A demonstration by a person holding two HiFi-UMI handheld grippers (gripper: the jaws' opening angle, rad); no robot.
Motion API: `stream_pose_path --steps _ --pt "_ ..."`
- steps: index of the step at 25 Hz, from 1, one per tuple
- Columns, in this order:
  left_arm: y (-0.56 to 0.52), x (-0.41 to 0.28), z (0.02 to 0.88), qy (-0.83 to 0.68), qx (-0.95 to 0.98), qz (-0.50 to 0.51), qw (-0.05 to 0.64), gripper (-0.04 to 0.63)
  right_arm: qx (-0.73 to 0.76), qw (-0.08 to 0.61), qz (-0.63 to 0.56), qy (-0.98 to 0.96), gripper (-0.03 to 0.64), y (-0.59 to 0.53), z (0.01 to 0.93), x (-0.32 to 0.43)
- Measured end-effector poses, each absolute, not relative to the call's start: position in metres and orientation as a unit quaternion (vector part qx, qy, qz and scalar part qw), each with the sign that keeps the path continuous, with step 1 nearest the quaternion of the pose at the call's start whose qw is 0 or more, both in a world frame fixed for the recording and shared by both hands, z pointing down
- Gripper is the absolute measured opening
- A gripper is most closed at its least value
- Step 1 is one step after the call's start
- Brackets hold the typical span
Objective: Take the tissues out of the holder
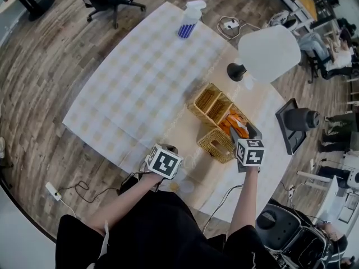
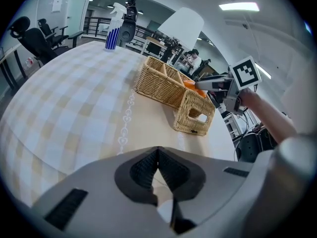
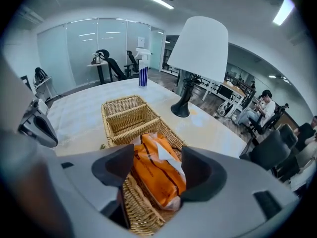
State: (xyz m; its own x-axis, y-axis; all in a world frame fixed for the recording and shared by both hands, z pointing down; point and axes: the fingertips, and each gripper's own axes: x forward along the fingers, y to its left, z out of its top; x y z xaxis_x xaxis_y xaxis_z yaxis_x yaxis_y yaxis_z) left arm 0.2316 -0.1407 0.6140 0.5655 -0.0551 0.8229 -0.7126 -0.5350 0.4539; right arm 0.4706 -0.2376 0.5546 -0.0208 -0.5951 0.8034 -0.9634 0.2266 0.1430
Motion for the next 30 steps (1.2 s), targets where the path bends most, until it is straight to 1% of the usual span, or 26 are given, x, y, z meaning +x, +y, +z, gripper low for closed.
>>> stream_pose_path --steps 16,30 --pt "-0.138 0.225 0.621 -0.248 0.776 0.398 0.422 -0.002 0.53 0.481 0.229 -0.66 0.298 -0.243 0.58 0.487" --pt "-0.138 0.224 0.625 -0.251 0.772 0.398 0.427 -0.002 0.511 0.494 0.25 -0.657 0.296 -0.243 0.601 0.483"
